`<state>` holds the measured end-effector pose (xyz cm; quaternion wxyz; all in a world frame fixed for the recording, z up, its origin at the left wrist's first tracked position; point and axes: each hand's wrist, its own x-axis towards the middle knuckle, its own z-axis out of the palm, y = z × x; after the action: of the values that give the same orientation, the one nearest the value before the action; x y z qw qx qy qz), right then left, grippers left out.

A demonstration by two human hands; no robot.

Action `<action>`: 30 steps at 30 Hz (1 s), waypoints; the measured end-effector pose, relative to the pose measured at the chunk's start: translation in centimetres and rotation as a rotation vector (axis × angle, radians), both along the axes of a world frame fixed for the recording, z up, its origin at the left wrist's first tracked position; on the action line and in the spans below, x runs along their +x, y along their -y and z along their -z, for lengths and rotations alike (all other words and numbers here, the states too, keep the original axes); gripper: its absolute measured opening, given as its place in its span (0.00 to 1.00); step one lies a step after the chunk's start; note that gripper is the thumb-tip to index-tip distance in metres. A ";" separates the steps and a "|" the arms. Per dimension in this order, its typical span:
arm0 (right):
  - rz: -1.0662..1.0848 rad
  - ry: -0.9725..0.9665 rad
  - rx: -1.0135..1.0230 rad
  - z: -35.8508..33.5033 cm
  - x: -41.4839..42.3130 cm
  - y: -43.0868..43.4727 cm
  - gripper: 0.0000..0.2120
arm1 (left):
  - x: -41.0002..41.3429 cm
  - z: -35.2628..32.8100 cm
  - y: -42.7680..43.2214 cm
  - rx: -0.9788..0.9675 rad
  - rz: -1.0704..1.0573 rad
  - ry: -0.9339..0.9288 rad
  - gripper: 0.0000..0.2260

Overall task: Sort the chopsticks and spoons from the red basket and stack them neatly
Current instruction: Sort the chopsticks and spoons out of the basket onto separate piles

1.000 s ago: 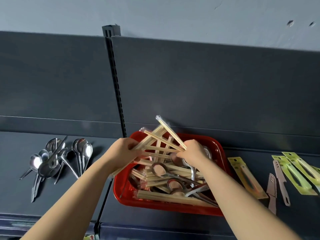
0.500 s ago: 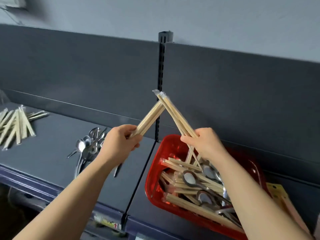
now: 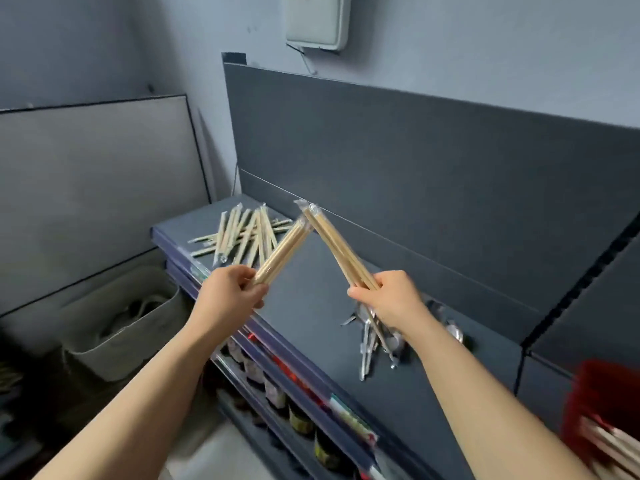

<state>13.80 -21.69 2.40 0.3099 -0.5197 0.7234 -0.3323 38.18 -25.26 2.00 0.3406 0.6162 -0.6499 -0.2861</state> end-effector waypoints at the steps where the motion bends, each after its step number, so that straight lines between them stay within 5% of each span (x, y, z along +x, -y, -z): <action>1: -0.004 -0.002 0.012 0.4 1.9 1.7 0.12 | 2.2 0.1 1.2 -0.001 -0.011 0.042 0.02; 11: 0.054 0.039 0.130 3.6 14.3 15.0 0.10 | 15.1 1.6 14.4 0.111 -0.059 0.088 0.05; 19: 0.159 0.102 0.206 6.6 15.8 24.3 0.09 | 12.8 4.6 25.5 0.226 0.029 0.080 0.04; 24: 0.225 0.111 0.248 8.7 15.7 29.4 0.18 | 11.2 6.9 31.4 0.215 0.068 0.200 0.05; 30: 0.271 -0.079 0.195 9.9 15.8 32.2 0.09 | 9.9 8.6 35.7 0.130 0.138 0.342 0.07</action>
<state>29.61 -53.84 -7.48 0.2826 -0.3976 0.8274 -0.2783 48.10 -60.94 -6.63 0.1642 0.6307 -0.7192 -0.2410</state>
